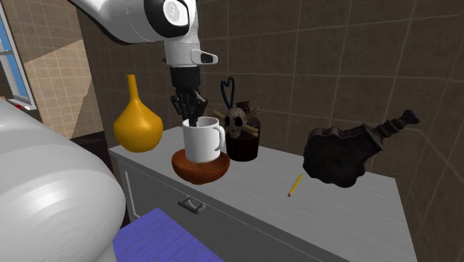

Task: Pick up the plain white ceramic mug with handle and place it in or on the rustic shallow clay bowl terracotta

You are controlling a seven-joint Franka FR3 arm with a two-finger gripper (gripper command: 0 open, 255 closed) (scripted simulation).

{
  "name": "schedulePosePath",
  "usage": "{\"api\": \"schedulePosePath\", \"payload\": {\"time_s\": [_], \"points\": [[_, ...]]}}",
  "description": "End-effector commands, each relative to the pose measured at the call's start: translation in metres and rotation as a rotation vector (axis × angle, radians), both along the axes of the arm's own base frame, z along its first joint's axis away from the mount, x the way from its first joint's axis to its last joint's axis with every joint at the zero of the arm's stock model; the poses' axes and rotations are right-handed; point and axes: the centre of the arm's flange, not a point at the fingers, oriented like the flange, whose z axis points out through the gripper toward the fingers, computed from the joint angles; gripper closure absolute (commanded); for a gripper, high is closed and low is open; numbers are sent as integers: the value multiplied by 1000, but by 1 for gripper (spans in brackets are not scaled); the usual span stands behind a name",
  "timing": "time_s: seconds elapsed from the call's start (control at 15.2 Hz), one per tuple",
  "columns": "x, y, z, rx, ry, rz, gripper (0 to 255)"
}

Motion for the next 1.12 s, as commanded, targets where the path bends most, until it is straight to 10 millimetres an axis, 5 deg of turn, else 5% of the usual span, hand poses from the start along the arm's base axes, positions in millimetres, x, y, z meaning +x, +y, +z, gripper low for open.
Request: {"api": "schedulePosePath", "payload": {"time_s": [0.0, 0.2, 0.26, 0.59, 0.86, 1.06], "points": [[0, 0, 0, 0, -1, 0, 255], [0, 0, 0, 0, -1, 0, 255], [0, 0, 0, 0, -1, 0, 0], [0, 0, 0, 0, -1, 0, 0], [-2, 0, 50, 0, -1, 0, 0], [-2, 0, 50, 0, -1, 0, 0]]}}
